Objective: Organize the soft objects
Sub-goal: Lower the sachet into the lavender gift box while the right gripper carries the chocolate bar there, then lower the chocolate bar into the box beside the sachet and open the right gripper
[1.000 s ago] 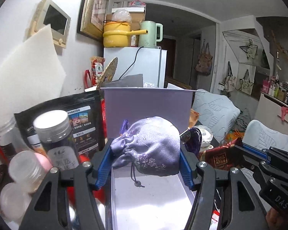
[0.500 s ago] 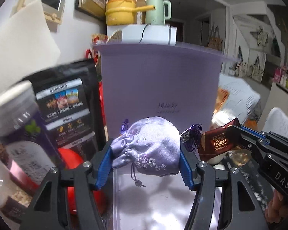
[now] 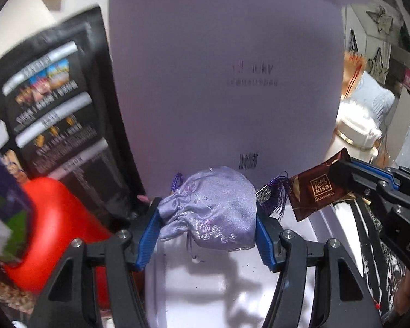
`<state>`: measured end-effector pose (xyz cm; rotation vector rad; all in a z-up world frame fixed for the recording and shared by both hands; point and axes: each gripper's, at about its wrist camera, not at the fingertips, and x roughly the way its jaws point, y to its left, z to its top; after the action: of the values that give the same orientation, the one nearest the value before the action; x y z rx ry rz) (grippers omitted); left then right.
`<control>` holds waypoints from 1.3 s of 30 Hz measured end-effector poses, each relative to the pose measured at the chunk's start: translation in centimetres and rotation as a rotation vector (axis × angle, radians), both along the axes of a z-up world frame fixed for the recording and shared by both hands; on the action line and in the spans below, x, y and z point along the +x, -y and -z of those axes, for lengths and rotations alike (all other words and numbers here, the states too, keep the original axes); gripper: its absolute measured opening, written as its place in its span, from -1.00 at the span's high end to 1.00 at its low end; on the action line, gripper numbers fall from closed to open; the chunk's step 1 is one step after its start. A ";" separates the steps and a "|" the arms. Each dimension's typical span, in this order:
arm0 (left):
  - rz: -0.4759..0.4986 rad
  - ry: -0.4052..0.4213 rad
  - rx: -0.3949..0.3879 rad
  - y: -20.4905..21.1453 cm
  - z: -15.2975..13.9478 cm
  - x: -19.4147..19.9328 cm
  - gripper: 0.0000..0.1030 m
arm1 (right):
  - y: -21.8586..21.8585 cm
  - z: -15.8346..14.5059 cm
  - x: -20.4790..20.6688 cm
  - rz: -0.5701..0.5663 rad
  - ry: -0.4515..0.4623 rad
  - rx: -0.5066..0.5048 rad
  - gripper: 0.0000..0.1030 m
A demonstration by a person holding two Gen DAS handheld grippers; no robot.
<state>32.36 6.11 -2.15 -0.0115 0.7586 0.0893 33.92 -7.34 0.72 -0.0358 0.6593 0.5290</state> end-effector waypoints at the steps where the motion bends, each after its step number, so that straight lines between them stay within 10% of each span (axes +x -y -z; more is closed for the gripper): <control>1: 0.003 -0.015 -0.017 -0.2 0.4 0.3 -0.18 | 0.0 0.3 0.2 -0.003 -0.012 0.004 0.80; 20: -0.014 -0.130 -0.109 -2.2 2.7 3.2 -0.36 | 0.1 1.2 1.3 -0.004 -0.108 0.002 0.78; 39: 0.037 -0.109 -0.158 -1.2 1.1 2.3 -0.62 | 2.5 -1.0 -0.1 0.077 -0.064 -0.043 0.29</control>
<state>34.67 7.36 -3.24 -0.1439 0.8727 -0.0058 33.85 -9.83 1.73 -0.0340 0.7315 0.4435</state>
